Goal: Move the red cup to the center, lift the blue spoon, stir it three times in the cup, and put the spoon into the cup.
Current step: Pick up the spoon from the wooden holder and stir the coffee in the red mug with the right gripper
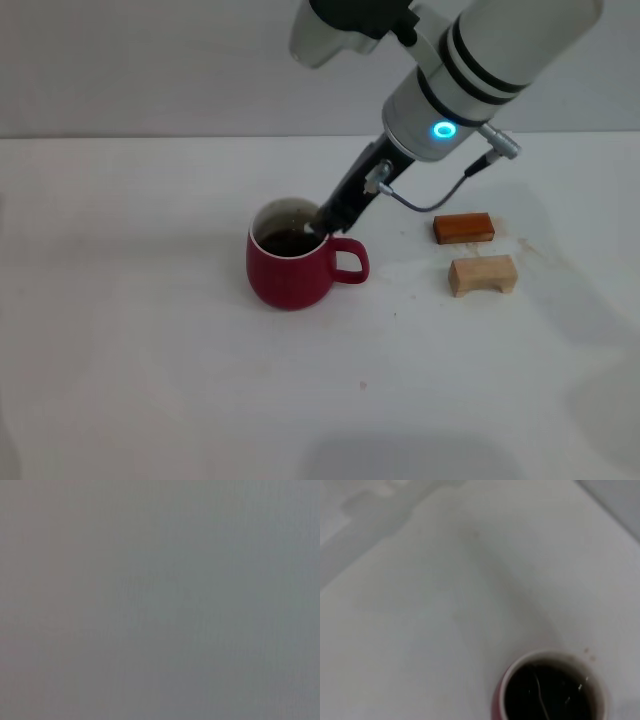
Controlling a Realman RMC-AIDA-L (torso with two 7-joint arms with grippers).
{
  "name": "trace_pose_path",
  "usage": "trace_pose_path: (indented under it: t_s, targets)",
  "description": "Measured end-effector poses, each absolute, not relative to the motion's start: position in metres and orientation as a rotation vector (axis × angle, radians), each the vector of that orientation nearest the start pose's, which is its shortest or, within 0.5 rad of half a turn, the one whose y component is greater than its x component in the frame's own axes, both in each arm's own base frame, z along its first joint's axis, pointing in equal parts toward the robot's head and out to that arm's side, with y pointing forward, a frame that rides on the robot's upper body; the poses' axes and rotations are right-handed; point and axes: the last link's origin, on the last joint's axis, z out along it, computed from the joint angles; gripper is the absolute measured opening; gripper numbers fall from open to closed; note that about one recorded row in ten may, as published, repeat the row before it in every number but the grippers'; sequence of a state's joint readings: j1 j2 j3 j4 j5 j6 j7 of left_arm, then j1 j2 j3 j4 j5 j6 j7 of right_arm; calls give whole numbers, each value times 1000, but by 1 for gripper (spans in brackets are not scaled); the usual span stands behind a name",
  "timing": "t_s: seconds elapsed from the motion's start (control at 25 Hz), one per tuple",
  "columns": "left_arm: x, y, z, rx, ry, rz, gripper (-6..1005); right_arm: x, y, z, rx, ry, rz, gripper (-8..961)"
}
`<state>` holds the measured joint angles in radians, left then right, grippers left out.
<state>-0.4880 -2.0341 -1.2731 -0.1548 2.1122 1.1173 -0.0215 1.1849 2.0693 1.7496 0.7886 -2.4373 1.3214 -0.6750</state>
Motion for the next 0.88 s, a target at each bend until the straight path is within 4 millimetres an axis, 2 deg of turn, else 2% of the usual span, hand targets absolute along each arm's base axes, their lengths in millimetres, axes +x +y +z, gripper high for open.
trace_pose_path:
  t_s: [0.28, 0.48, 0.88]
  targets:
    - [-371, 354, 77, -1054, -623, -619, 862, 44, 434, -61, -2757, 521, -337, 135]
    - [-369, 355, 77, -1054, -621, -623, 862, 48, 438, -58, -2726, 513, -361, 134]
    - [-369, 356, 77, -1055, -620, -625, 862, 50, 424, -59, -2793, 537, -454, 134]
